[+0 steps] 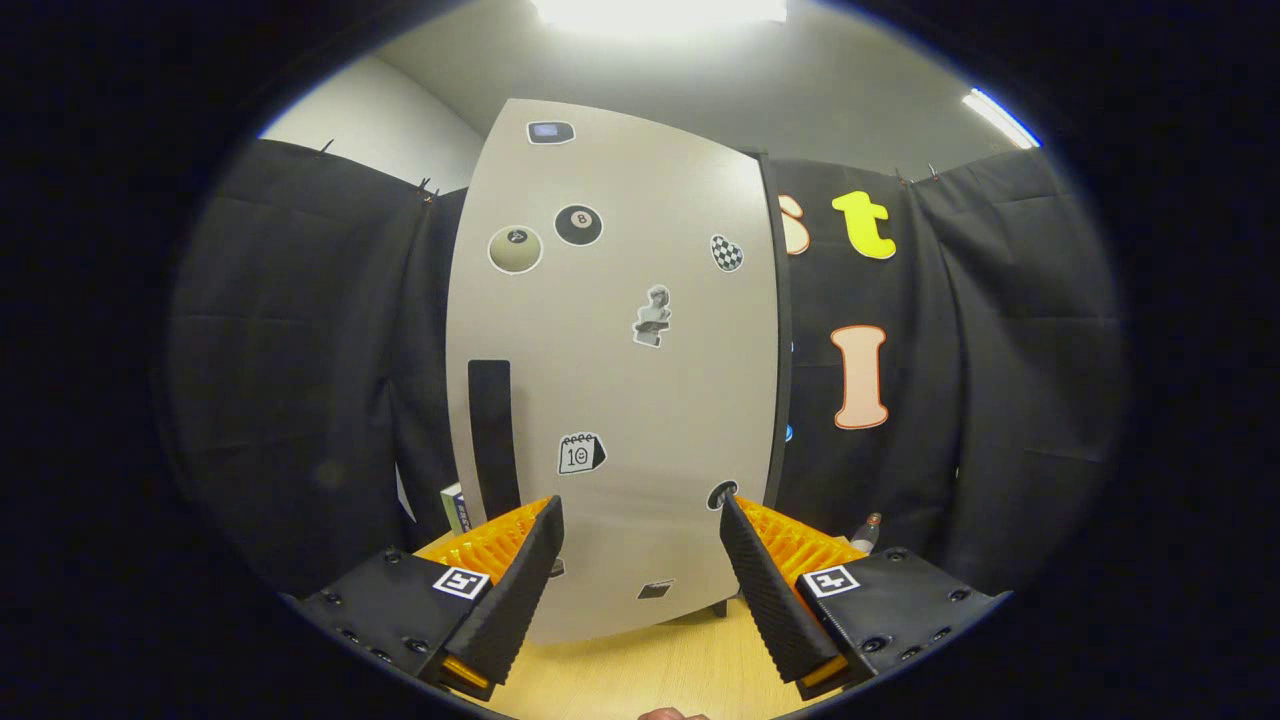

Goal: Open the shoe cabinet door, grab the shoes and put them into the shoe cabinet, then close the shoe cabinet door.

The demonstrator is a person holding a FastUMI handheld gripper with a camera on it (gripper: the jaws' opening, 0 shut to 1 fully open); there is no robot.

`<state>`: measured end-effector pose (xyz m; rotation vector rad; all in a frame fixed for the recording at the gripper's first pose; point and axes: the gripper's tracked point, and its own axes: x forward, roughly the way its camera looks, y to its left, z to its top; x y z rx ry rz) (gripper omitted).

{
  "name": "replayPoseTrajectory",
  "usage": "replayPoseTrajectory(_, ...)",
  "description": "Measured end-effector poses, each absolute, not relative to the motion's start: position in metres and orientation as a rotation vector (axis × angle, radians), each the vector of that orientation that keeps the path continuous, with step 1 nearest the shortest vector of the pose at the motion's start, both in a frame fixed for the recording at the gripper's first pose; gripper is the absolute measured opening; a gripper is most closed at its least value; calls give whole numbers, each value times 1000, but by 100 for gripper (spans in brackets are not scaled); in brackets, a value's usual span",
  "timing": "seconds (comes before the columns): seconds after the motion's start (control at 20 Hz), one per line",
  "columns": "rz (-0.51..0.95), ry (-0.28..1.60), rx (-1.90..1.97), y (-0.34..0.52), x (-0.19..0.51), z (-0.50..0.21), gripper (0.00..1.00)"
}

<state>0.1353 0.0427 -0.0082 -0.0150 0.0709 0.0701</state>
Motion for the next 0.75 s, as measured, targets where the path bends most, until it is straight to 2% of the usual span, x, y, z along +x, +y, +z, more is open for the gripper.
replayPoseTrajectory(0.75,-8,75,-35,27,128,-8,97)
